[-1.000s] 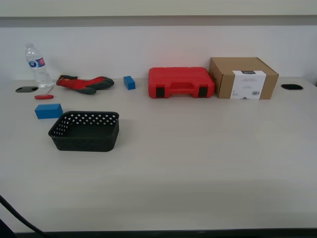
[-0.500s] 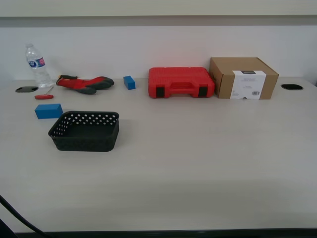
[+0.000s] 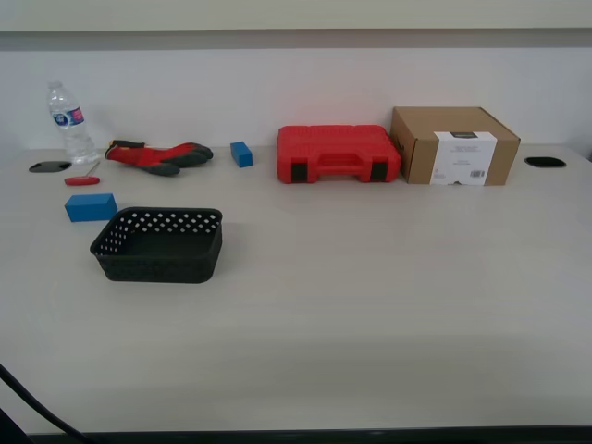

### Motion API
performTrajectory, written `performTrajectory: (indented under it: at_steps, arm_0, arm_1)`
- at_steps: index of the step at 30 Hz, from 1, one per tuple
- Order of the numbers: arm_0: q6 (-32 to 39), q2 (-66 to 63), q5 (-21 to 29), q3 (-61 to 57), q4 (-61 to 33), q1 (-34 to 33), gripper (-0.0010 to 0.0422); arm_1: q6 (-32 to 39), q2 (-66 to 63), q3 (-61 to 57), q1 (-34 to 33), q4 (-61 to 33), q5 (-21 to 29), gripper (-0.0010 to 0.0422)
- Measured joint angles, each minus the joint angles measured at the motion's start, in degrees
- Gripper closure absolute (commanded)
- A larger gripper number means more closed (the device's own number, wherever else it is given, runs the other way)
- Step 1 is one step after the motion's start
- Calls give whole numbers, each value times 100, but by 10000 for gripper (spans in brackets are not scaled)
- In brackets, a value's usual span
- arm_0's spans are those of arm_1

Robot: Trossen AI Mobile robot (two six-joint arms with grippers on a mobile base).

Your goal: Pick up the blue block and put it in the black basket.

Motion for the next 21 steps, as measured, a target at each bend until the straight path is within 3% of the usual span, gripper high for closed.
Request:
performTrajectory:
  at_steps: [5,7,11,13,18,21]
  arm_0:
    - [0,0,0,0,-2,-7,413]
    - [0,0,0,0,-2,-4,413]
    - [0,0,0,0,-2,-7,413]
    - [0,0,0,0,-2,0,413]
    - [0,0,0,0,-4,-4,413]
    - [0,0,0,0,-2,-4,413]
  arm_1:
    - [94,7,50,0,-4,0,413]
    - [452,50,48,2,-44,-72,413]
    - [1515,409,48,4,-748,-839,413]
    - [1683,780,39,7,-1095,-1200,413]
    - [2280,2096,94,11,-1102,-1366,412]
    - [2660,2929,229,11,-1298,-1869,413]
